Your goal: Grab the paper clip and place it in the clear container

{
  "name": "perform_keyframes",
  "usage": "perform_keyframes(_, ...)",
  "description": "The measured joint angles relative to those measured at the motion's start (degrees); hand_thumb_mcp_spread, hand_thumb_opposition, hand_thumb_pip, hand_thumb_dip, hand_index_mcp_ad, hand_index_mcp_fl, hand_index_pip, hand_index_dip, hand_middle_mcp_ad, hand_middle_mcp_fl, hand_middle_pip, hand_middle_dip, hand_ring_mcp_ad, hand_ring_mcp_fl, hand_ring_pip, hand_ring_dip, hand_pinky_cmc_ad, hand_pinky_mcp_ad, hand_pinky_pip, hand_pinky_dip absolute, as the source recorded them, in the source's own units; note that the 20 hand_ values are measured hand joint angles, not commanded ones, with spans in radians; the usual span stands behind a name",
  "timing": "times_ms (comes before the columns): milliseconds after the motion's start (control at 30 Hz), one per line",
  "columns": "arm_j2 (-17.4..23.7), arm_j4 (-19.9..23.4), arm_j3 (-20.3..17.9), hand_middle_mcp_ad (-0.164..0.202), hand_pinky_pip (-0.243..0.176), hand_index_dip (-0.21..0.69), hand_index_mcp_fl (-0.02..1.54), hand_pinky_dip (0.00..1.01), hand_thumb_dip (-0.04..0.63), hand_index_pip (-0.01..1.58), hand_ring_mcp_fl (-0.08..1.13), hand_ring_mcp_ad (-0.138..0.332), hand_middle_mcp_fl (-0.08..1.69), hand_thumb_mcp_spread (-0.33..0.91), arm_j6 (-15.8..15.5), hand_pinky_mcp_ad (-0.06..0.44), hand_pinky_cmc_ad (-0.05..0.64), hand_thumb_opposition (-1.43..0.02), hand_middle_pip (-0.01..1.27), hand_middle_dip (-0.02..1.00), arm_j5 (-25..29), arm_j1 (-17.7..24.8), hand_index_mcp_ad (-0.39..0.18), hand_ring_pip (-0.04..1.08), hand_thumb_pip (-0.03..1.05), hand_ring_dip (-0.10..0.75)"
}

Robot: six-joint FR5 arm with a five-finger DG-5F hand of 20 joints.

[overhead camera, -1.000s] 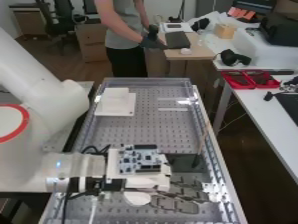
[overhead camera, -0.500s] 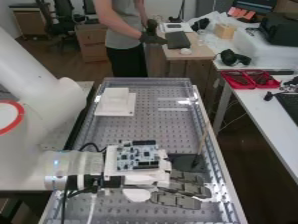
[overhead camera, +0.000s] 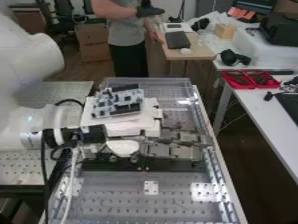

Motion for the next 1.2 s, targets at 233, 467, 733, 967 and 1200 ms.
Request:
perform_keyframes(233, 7.81, 1.98, -5.16, 0.072, -0.03, 0.077, 0.89, 0.18, 0.243, 1.1, 0.06, 0.127, 0.23, 0.54, 4.02, 0.136, 0.33, -1.01, 0.14, 0.16, 3.19, 6.03, -0.155, 0.1, 0.5, 0.024)
perform_keyframes(467, 12.34, 2.81, -8.91, 0.075, -0.03, 0.11, 0.92, 0.18, 0.243, 1.06, 0.06, 0.134, 0.27, 0.53, 6.71, 0.136, 0.332, -1.02, 0.14, 0.16, 9.9, 14.29, -0.154, 0.1, 0.5, 0.024)
perform_keyframes(733, 14.77, 4.21, -12.22, 0.075, -0.03, 0.117, 0.93, 0.18, 0.243, 1.02, 0.06, 0.136, 0.27, 0.54, 7.66, 0.134, 0.332, -1.03, 0.14, 0.16, 19.96, 23.14, -0.14, 0.1, 0.5, 0.024)
perform_keyframes(967, 15.39, 4.94, -13.1, 0.077, -0.03, 0.126, 0.93, 0.18, 0.243, 1.02, 0.06, 0.145, 0.27, 0.54, 7.41, 0.134, 0.332, -1.03, 0.14, 0.16, 30.66, 31.5, -0.14, 0.1, 0.5, 0.024)
perform_keyframes(1200, 14.46, 5.41, -12.55, 0.075, -0.03, 0.126, 0.95, 0.18, 0.243, 1.0, 0.06, 0.147, 0.27, 0.53, 7.33, 0.14, 0.332, -1.04, 0.14, 0.16, 40.37, 39.07, -0.141, 0.09, 0.5, 0.024)
